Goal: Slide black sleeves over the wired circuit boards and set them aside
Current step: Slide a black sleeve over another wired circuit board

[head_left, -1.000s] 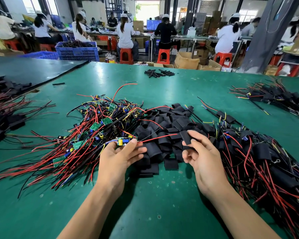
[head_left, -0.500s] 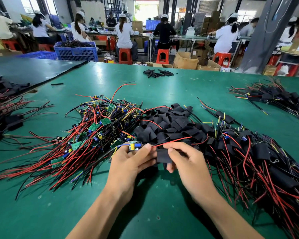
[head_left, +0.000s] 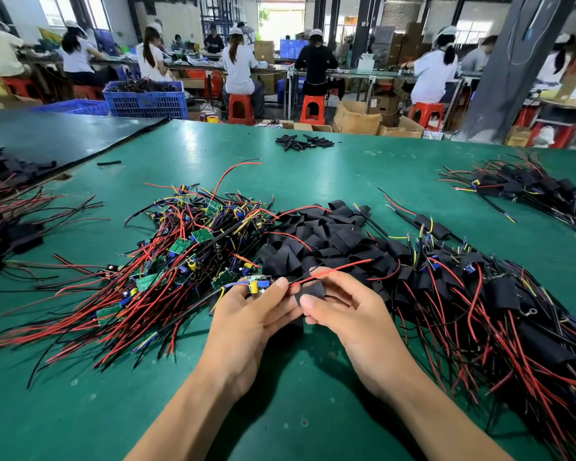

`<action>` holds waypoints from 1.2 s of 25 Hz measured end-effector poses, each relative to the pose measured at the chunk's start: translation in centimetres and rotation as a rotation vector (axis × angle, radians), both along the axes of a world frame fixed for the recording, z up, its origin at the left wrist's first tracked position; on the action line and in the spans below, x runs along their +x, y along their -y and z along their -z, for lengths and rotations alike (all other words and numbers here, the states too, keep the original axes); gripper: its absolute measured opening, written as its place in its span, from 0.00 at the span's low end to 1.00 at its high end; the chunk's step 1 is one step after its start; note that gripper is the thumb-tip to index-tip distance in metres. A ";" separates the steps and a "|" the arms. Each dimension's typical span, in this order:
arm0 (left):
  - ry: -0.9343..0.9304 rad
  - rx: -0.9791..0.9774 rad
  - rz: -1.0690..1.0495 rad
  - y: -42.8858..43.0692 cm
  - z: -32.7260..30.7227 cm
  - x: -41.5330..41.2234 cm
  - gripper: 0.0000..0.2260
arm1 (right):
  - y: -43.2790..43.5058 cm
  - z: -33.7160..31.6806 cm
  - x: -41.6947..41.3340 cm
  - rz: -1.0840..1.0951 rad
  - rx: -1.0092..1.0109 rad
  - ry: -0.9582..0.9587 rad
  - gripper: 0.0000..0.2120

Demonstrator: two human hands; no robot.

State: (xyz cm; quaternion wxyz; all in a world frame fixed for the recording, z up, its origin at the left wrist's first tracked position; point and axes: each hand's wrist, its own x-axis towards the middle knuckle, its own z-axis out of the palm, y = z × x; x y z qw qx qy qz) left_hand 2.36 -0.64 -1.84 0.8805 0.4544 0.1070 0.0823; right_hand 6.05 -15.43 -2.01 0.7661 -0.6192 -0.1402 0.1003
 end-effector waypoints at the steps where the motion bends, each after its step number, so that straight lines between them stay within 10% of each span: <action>1: 0.005 -0.013 0.012 0.0 -0.1 0.0 0.03 | 0.1 0.1 0.1 -0.004 0.022 -0.014 0.17; 12: -0.008 0.115 -0.108 -1.4 0.2 0.3 0.13 | 2.1 -1.0 2.3 0.383 0.329 -0.092 0.14; 30: -0.036 0.273 -0.027 -0.9 0.2 -0.1 0.09 | 1.7 -1.2 2.0 0.336 0.518 -0.253 0.12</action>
